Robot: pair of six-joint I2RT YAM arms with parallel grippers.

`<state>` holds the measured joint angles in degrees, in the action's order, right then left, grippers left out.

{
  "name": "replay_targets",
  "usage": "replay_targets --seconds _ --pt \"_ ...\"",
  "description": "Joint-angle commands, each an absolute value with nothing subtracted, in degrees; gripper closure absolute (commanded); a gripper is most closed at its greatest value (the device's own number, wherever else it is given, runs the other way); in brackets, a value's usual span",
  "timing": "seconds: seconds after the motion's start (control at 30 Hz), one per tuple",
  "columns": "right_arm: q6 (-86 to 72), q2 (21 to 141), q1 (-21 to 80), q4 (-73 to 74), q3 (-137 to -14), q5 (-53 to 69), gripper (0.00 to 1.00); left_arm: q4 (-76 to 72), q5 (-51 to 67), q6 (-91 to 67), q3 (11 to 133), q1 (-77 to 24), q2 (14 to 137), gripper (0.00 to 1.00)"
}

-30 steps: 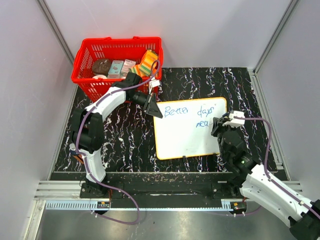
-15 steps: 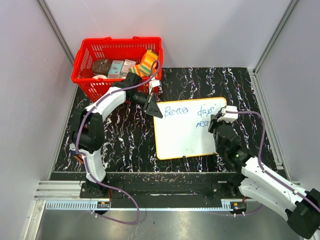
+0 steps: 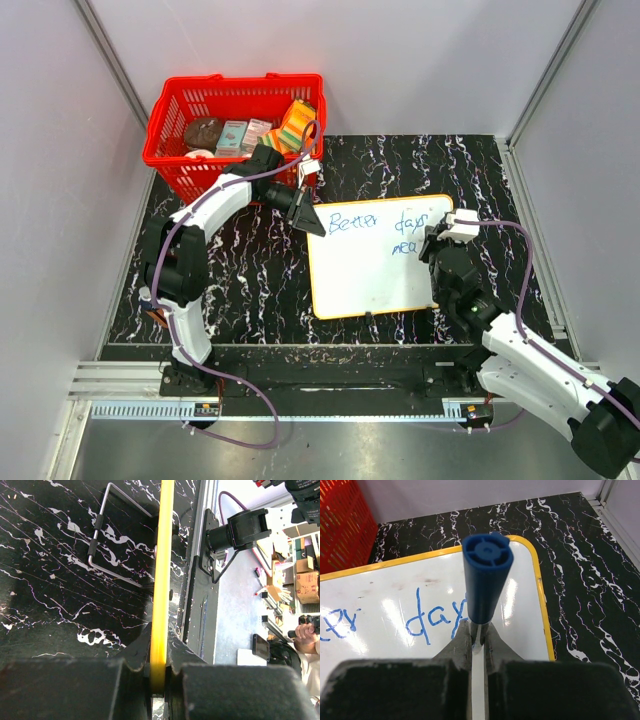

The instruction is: Write a sentence on the whiteboard

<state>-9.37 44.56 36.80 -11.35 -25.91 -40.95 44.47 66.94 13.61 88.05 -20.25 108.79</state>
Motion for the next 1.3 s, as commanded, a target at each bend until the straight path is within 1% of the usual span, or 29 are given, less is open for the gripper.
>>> replay_targets --seconds 0.0,0.6,1.27 --pt "-9.84 44.03 36.39 -13.45 -26.81 -40.96 1.00 41.92 55.63 19.07 89.12 -20.57 106.70 1.00" --pt "-13.97 43.59 36.30 -9.41 -24.79 -39.82 1.00 41.92 55.46 19.16 89.03 -20.57 106.52 1.00" --pt "-16.70 39.64 36.30 -4.83 -22.50 -38.23 1.00 41.92 55.55 18.98 89.21 -20.57 106.70 1.00"
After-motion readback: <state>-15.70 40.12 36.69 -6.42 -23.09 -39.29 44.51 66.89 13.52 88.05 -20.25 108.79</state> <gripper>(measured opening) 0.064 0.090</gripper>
